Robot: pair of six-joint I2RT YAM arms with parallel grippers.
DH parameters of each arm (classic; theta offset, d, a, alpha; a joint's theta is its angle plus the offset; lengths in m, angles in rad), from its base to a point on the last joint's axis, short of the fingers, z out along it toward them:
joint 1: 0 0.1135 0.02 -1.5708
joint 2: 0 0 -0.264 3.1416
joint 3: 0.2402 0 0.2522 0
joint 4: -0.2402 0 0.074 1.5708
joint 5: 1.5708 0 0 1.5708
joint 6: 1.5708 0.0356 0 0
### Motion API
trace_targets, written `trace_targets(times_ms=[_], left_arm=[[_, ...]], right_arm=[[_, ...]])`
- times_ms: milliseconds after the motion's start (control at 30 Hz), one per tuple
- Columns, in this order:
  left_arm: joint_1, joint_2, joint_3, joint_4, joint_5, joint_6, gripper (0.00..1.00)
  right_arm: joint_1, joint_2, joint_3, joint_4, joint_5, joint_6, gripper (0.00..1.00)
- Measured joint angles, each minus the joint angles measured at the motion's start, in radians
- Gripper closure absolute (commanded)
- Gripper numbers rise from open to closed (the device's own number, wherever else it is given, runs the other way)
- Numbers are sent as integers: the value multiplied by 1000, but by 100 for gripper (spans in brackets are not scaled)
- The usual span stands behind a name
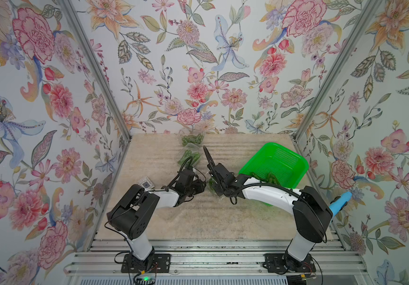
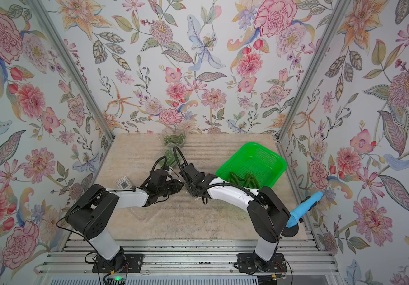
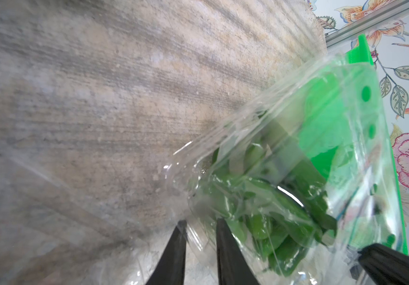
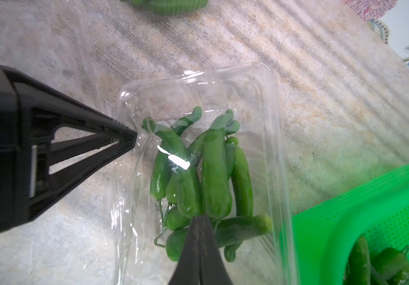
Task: Take small green peppers out of containers
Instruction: Open the packing box at the center of the board.
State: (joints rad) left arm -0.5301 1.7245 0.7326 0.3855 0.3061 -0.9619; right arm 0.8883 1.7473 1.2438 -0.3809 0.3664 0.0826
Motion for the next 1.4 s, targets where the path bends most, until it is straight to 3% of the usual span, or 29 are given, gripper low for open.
trace_targets(times_ms=[133, 233, 667, 1400], left_arm=[[0, 0, 0, -3, 0, 0, 75], [0, 0, 1, -6, 0, 0, 75], [0, 0, 31, -33, 1, 0, 75], [0, -48, 32, -33, 1, -9, 74]], right_arm=[[-5, -2, 0, -1, -62, -6, 67], [-7, -17, -1, -4, -146, -18, 57], [-35, -55, -72, -25, -354, -27, 54], [-97, -48, -71, -25, -367, -76, 44]])
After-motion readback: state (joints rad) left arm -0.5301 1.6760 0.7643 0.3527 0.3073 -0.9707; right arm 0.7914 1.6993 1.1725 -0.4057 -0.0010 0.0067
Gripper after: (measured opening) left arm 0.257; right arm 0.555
